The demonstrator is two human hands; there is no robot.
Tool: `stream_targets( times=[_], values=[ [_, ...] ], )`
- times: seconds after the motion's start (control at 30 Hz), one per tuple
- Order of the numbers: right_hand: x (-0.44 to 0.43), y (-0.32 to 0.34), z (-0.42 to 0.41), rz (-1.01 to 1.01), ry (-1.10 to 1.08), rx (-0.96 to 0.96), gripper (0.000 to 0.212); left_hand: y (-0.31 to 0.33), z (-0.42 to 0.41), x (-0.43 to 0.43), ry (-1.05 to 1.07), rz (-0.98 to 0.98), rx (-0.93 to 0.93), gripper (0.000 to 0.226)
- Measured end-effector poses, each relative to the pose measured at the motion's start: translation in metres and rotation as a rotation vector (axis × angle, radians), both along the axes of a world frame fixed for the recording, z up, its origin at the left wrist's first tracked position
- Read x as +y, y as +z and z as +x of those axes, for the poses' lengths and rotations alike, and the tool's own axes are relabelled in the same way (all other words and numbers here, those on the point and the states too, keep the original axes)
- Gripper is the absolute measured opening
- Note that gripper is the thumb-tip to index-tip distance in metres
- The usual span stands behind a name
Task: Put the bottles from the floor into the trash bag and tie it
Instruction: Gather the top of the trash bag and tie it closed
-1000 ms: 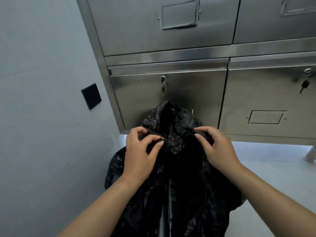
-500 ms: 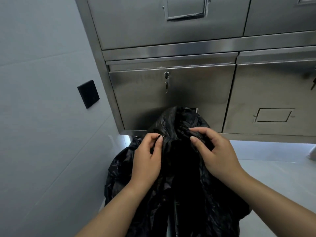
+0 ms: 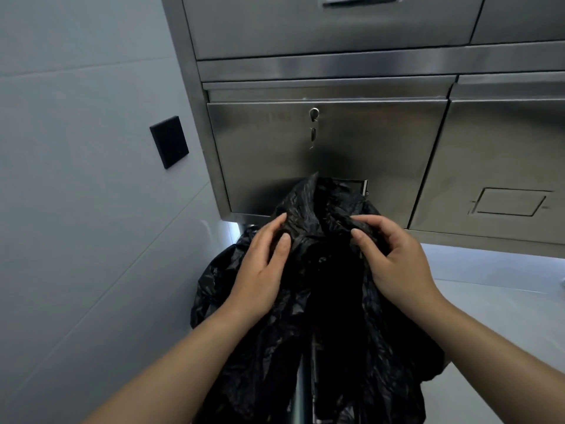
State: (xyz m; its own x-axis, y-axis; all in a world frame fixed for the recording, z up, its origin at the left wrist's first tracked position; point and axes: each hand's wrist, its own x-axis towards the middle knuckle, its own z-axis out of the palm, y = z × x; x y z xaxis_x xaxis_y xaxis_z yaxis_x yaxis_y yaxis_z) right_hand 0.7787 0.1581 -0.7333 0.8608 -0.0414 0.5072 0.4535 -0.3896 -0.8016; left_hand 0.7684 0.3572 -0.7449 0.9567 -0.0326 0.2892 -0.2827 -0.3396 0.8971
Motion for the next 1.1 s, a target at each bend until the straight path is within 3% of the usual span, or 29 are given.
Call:
stream_targets(
  times=[0.13,0.3,0.37,0.5,0.6,0.73,0.9,1.1],
  values=[
    [0.017,-0.002,-0.001,-0.031,0.048,-0.001,0.017,-0.012,-0.014,0.015,0.043,0.204,-0.021,0.079],
    [0.028,0.006,0.005,0.036,0.042,-0.017,0.018,-0.018,-0.025,0.040,0.097,0.212,-0.074,0.082],
    [0.032,0.007,0.004,0.031,0.050,-0.015,0.018,-0.022,-0.031,0.050,0.107,0.217,-0.035,0.078],
    [0.042,0.007,0.003,0.031,0.075,-0.008,0.017,-0.024,-0.038,0.069,0.229,0.156,-0.014,0.048],
    [0.050,0.006,0.002,0.022,0.090,-0.001,0.018,-0.021,-0.038,0.089,0.313,0.102,0.004,0.043],
    [0.061,0.005,0.002,-0.003,0.104,-0.001,0.019,-0.016,-0.042,0.121,0.292,0.003,0.061,0.026],
    [0.075,0.007,0.004,-0.020,0.111,-0.030,0.020,0.011,-0.045,0.147,0.337,-0.138,-0.099,0.030],
    [0.073,0.016,0.004,0.002,0.133,-0.064,0.017,0.065,-0.042,0.146,0.475,0.024,-0.437,0.028]
  ],
)
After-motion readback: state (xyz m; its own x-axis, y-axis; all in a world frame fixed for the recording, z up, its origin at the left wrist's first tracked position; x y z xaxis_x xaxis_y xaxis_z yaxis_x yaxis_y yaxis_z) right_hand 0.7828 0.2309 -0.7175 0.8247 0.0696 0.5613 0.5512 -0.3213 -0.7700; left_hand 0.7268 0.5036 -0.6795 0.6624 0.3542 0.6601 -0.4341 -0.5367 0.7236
